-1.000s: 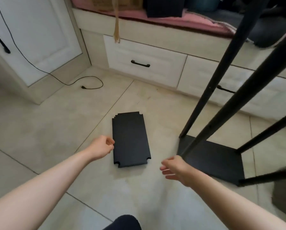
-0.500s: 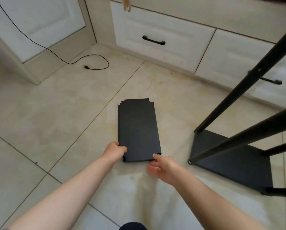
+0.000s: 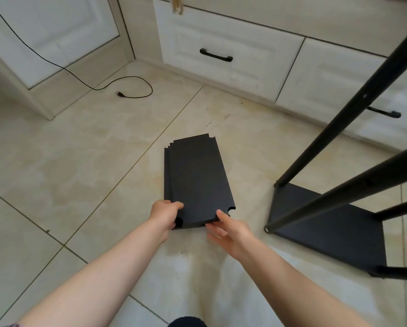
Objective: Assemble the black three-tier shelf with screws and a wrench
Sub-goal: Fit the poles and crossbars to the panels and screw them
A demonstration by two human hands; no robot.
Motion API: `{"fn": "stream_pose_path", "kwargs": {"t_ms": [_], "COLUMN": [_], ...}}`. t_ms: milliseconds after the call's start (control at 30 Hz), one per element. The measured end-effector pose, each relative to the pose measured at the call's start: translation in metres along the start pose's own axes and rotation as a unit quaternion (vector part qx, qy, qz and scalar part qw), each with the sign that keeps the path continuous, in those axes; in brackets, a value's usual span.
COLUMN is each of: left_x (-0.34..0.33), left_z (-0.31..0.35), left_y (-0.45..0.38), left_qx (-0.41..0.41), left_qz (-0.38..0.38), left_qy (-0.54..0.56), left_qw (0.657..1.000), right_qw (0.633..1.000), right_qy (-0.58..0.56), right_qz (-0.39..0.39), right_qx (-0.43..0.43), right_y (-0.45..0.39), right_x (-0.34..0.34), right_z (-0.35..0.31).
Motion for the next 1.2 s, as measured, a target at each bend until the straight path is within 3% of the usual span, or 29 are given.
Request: {"fn": "stream_pose_path", "kwargs": {"t_ms": [333, 500, 933, 1200], "left_x": [-0.001, 0.001, 0.070, 0.141], "left_z": [0.010, 0.020, 0.064, 0.100], "left_y": [0.023, 0.057, 0.188, 0.226], "left_qx": [0.053, 0.101, 0.020, -0.015], "left_qz": [-0.113, -0.127, -0.211, -0.167], "left_qy": [0.092, 0.146, 0.228, 0.329], "left_qw": [0.988, 0.976, 0.950, 0.929], "right_qw": [0.991, 0.991, 0.972, 0.965], "right_qy": [-0.136, -0.135, -0.201, -0.179], "right_qz": [-0.017, -0.016, -0.104, -0.173], "right_qx": [-0.003, 0.021, 0.064, 0.079], "right_y": [0.022, 0.050, 0.203, 0.289], "right_x": [-0.001, 0.004, 0.037, 0.111], "right_z": [-0.025, -0.050, -0.102, -0.110]}}
Point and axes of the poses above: each hand's wrist, its own y-axis away from the middle knuckle, its own x-axis out of the back of the hand, z = x × y, the point moved 5 cm from there along -y, towards the middle knuckle, and after that the axes turned 11 degrees about z, right-handed, at the moved point
